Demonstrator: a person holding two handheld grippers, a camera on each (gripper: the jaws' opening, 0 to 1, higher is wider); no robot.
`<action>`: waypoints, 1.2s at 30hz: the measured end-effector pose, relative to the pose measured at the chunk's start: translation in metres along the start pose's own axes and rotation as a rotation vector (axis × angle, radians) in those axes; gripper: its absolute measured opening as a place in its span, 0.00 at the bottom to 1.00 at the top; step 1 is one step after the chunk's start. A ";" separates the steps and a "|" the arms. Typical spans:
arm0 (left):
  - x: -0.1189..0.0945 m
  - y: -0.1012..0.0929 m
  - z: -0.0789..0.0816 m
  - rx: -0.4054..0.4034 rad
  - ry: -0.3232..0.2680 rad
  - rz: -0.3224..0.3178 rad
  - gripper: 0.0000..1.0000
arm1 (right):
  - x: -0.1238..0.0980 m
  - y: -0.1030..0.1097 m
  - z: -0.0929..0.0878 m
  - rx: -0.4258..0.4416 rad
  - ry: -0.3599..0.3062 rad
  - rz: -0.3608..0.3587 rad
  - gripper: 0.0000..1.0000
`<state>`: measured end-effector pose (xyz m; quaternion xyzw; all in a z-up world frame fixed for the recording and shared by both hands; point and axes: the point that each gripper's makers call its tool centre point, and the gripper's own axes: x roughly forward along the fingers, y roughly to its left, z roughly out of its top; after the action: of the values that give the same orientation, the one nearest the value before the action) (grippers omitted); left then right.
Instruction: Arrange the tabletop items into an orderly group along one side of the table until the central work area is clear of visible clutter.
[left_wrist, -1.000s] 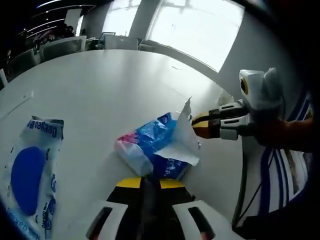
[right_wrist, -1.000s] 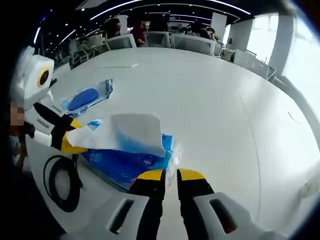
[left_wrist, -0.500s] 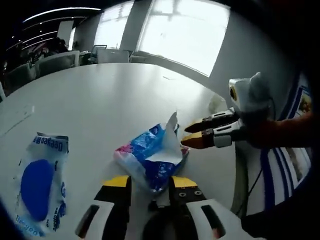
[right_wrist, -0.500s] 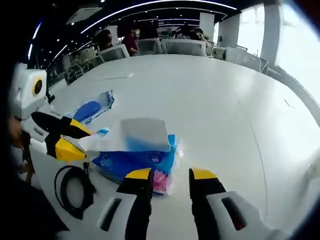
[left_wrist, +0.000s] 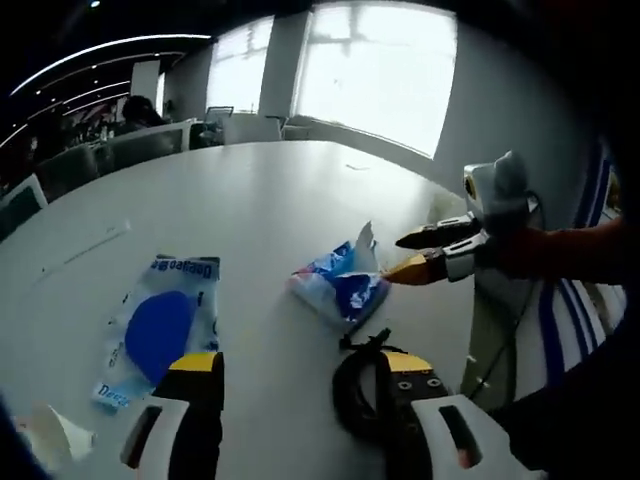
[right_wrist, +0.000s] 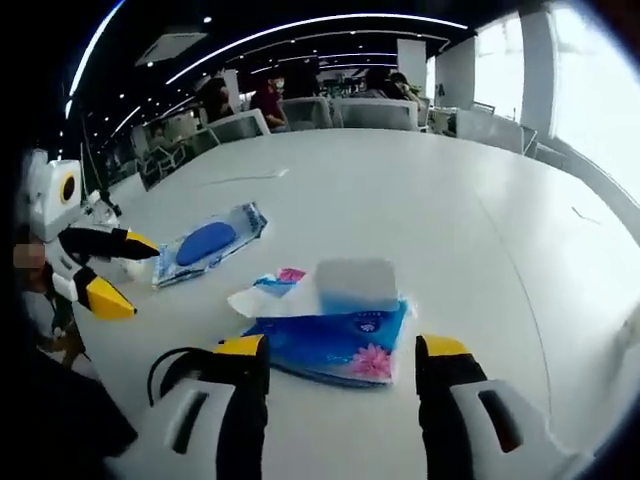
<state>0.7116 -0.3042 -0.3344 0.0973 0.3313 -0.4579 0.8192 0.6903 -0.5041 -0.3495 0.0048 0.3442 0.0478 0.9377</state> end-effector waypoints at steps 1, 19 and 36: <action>-0.004 0.002 -0.004 -0.013 0.004 0.003 0.66 | -0.001 0.002 0.001 -0.001 -0.002 0.002 0.62; -0.088 0.016 -0.037 -0.197 -0.081 0.075 1.00 | -0.031 0.067 0.023 -0.014 -0.081 0.086 0.88; -0.093 0.028 -0.035 -0.252 -0.104 0.141 1.00 | -0.030 0.090 0.054 -0.109 -0.106 0.173 1.00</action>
<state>0.6850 -0.2085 -0.3057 -0.0073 0.3356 -0.3584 0.8711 0.6946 -0.4162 -0.2858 -0.0142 0.2891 0.1468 0.9459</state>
